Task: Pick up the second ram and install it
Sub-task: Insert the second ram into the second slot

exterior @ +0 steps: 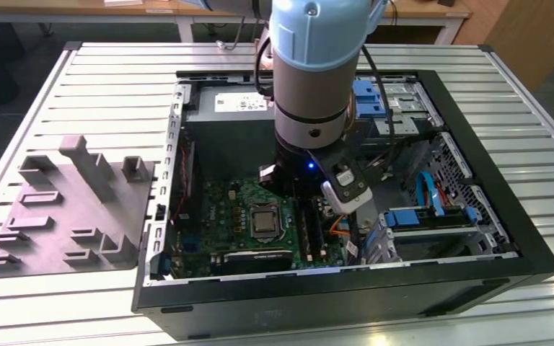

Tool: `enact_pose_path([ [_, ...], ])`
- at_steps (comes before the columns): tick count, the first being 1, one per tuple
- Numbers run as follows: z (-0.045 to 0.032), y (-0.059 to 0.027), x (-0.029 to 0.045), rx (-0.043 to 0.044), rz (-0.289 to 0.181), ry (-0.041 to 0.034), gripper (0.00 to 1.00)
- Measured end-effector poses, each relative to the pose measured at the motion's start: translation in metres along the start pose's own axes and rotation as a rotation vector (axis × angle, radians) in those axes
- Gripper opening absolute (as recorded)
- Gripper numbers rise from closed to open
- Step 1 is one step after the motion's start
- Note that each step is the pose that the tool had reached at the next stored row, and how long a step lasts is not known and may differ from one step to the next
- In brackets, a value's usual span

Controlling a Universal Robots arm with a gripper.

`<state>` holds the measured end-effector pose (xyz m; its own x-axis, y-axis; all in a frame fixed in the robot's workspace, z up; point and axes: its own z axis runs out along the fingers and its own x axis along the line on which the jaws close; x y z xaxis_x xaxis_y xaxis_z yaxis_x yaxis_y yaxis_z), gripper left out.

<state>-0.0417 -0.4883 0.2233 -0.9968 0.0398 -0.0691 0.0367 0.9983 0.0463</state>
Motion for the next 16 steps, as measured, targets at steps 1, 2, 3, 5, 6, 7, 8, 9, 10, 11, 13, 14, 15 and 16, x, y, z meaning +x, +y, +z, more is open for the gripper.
enact_pose_path([
  [1,0.0,0.0,0.0,0.0,0.0,0.0,0.11],
  [2,0.0003,0.0,0.0,0.0001,0.0,0.0,0.11],
  [3,0.0008,-0.0001,0.0001,0.0,0.0,0.0,0.11],
  [5,0.0016,-0.0001,0.0001,0.0002,0.0,0.0,0.11],
  [6,0.0018,-0.0001,0.0001,0.0003,0.0,0.0,0.11],
  [7,0.002,-0.0001,0.0002,0.0003,0.0,0.0,0.11],
  [8,0.0023,-0.0001,0.0002,0.0,0.0,-0.0001,0.11],
  [9,0.0026,-0.0001,0.0002,0.0,0.0,-0.0001,0.11],
  [10,0.0027,-0.0001,0.0002,0.0,0.0,-0.0001,0.11],
  [11,0.003,-0.0001,0.0002,-0.0001,0.0,-0.0001,0.11],
  [13,0.0038,-0.0001,0.0002,-0.0002,0.0,-0.0001,0.11],
  [14,0.0038,-0.0002,0.0003,0.0,0.0,0.0,0.11],
  [15,0.0038,-0.0002,0.0003,0.0001,0.0,0.0,0.11],
  [16,0.0038,-0.0002,0.0003,0.0002,0.0,0.0,0.11],
])
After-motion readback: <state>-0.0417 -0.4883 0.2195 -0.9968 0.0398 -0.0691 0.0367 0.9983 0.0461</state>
